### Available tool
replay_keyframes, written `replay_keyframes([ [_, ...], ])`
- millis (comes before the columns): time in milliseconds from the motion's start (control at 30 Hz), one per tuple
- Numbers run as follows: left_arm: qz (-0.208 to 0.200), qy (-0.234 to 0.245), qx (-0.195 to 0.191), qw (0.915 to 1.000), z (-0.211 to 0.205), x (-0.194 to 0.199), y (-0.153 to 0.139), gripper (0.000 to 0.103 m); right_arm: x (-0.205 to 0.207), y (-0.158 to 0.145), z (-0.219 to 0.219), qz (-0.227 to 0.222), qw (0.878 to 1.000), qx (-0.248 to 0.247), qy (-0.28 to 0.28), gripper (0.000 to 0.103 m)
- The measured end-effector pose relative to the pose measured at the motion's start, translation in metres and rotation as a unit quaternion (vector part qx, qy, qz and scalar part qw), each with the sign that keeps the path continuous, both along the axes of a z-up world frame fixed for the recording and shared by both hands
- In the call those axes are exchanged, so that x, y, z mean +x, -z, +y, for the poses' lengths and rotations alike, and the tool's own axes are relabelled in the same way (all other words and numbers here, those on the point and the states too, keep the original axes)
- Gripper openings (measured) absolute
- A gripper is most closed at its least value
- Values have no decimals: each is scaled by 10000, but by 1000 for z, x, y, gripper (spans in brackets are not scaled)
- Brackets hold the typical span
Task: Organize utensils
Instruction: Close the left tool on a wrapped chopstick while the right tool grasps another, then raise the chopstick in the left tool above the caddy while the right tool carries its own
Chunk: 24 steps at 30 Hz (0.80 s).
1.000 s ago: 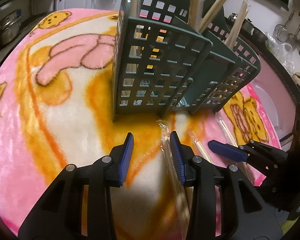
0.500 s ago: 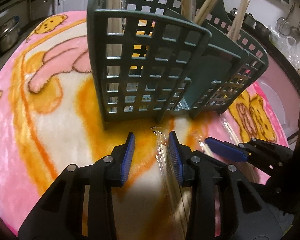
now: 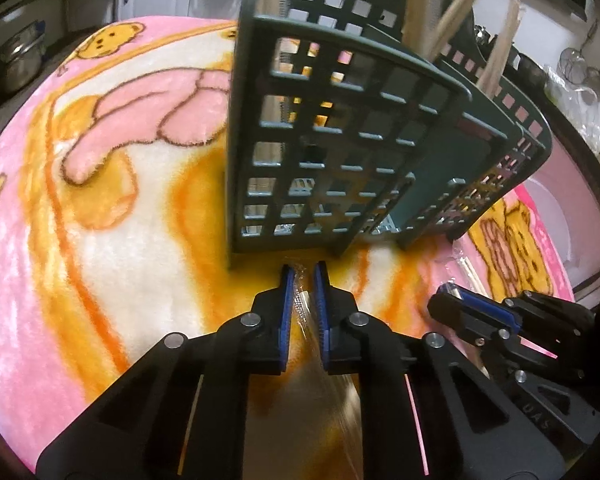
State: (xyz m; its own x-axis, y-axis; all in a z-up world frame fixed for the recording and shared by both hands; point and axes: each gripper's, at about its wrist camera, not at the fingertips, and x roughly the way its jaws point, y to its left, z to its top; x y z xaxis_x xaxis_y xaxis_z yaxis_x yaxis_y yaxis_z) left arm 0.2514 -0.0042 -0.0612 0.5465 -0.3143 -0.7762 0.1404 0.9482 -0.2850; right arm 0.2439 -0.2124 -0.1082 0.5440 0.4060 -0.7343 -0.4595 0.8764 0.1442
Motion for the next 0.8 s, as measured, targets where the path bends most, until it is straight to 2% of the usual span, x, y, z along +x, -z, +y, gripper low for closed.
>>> replay_keyframes([
  [267,-94,-64,-133,9998,13,-7,-11,3,-13,-18,-11,-165,9997,150,-62,7],
  [567,-531,-50,-296,9981,26,-28,-45,3,-21,-38,-8,-368,9989,266,-143,7],
  [800,-924,10,-310,9952,11,-41,-69,2,-29,-52,-3,-541,9979,298,-216,7],
])
